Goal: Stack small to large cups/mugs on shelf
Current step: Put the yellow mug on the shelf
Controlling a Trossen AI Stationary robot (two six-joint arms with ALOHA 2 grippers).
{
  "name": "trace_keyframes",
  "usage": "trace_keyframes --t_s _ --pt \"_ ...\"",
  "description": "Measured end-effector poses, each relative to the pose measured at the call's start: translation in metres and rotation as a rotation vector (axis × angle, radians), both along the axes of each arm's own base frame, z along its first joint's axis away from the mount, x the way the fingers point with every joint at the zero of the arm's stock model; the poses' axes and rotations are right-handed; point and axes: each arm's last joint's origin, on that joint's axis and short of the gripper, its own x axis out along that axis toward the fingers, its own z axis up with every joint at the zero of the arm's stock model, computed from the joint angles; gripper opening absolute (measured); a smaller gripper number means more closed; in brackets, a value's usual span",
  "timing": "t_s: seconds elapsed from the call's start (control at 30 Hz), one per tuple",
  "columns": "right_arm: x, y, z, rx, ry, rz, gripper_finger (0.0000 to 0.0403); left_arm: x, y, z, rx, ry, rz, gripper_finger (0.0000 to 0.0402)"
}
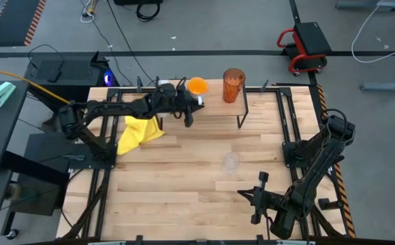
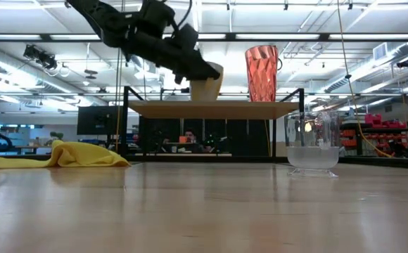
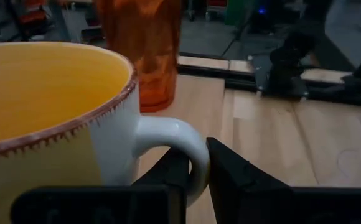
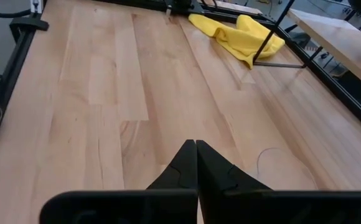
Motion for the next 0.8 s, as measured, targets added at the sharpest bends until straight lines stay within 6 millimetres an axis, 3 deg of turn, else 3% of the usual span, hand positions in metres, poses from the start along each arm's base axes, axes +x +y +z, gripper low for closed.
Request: trace_keyframes --t_s 0.37,0.8 --pt "0.000 -0.003 -0.001 -0.022 0.016 -0.007 0.0000 0.000 0.011 0.002 -0.017 -0.077 -0.089 0.0046" --pt "0.000 -0.003 -0.001 -0.013 0.014 -0.016 0.0000 0.008 0.018 -0.018 -0.027 -0.057 -0.087 0.0046"
